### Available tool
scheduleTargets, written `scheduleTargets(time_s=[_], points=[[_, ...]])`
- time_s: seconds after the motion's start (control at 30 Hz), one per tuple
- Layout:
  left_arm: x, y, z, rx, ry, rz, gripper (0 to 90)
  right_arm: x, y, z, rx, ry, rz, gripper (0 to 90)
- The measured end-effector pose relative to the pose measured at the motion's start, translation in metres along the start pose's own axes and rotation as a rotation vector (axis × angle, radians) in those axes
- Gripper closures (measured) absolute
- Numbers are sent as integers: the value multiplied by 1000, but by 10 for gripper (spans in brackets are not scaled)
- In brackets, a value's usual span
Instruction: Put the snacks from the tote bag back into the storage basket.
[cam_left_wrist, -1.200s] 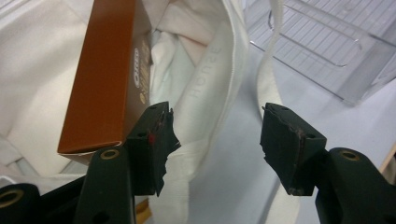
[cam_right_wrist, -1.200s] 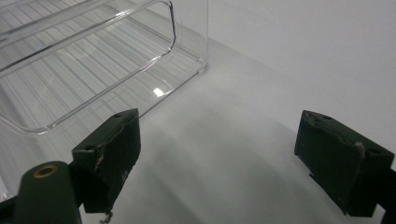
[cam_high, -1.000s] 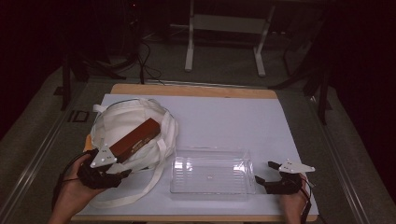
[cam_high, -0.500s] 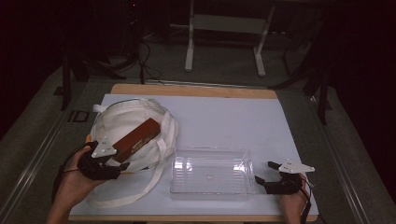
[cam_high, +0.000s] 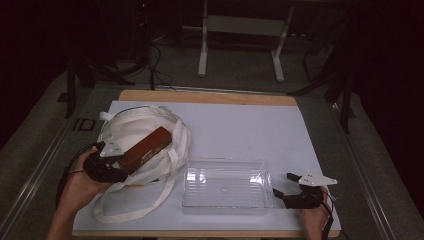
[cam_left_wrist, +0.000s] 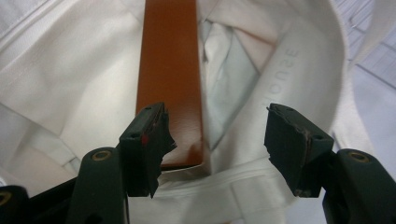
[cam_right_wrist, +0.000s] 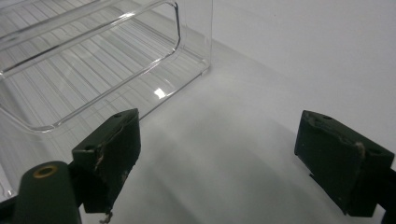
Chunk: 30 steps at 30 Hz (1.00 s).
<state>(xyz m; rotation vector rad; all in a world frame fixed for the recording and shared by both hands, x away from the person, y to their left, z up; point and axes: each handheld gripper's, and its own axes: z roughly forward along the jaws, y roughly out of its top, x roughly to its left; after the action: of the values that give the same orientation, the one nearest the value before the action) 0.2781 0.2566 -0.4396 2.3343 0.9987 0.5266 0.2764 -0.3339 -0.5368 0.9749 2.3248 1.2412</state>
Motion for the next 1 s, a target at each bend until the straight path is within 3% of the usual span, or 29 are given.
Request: scheduleTargets(time_s=[0.63,0.87,1.0], points=[[19,4,17,84,-9,-50,399,0,0,0,-2,2,-5,144],[27,6,24,140,-27,-64,394,0,0,0,0,1,-7,144],[31,7,27,149,-39,-83,387,0,0,0,-1,2,-7,144]])
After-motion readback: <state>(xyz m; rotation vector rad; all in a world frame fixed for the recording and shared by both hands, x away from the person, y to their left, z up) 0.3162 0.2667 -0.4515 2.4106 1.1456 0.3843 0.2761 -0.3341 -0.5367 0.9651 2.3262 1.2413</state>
